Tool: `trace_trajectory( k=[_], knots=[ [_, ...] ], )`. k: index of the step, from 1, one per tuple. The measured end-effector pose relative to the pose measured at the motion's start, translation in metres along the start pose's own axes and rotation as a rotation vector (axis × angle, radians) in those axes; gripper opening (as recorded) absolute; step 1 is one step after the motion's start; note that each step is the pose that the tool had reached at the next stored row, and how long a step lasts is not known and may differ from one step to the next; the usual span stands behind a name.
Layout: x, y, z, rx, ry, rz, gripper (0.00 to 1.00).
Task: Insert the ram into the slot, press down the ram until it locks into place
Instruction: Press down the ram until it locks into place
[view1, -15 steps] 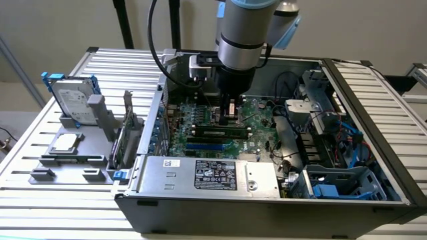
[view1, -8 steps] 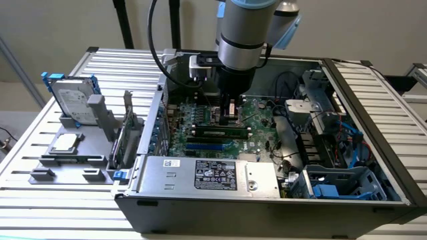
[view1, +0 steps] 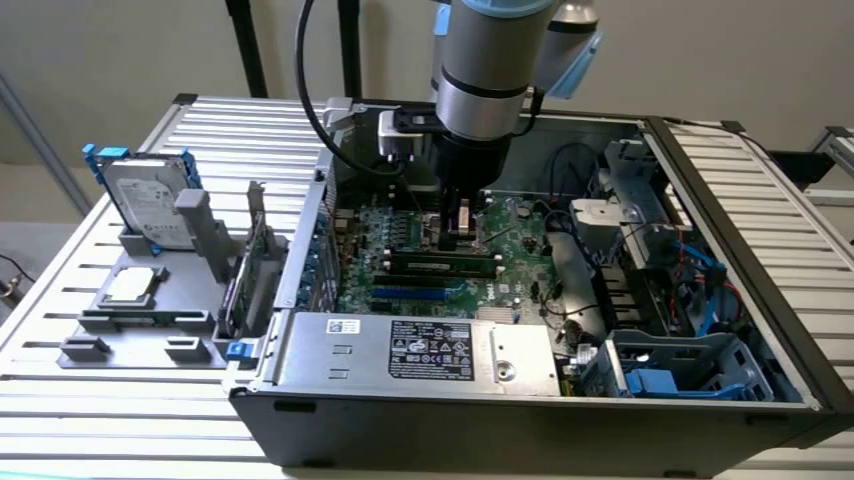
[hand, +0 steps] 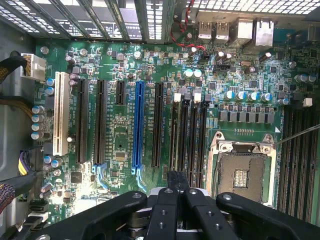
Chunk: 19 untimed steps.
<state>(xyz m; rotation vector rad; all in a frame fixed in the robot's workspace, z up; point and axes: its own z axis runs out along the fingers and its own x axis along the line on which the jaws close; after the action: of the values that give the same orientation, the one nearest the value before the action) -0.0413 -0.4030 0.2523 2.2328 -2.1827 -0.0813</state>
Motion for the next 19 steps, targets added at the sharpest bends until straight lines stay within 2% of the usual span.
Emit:
trace_trajectory(
  k=[4, 19],
  knots=[
    [0.000, -0.0001, 0.0011, 0.0000, 0.0000, 0.000, 0.10],
    [-0.005, -0.0010, 0.0166, 0.0003, 0.0005, 0.000, 0.10]
  ],
)
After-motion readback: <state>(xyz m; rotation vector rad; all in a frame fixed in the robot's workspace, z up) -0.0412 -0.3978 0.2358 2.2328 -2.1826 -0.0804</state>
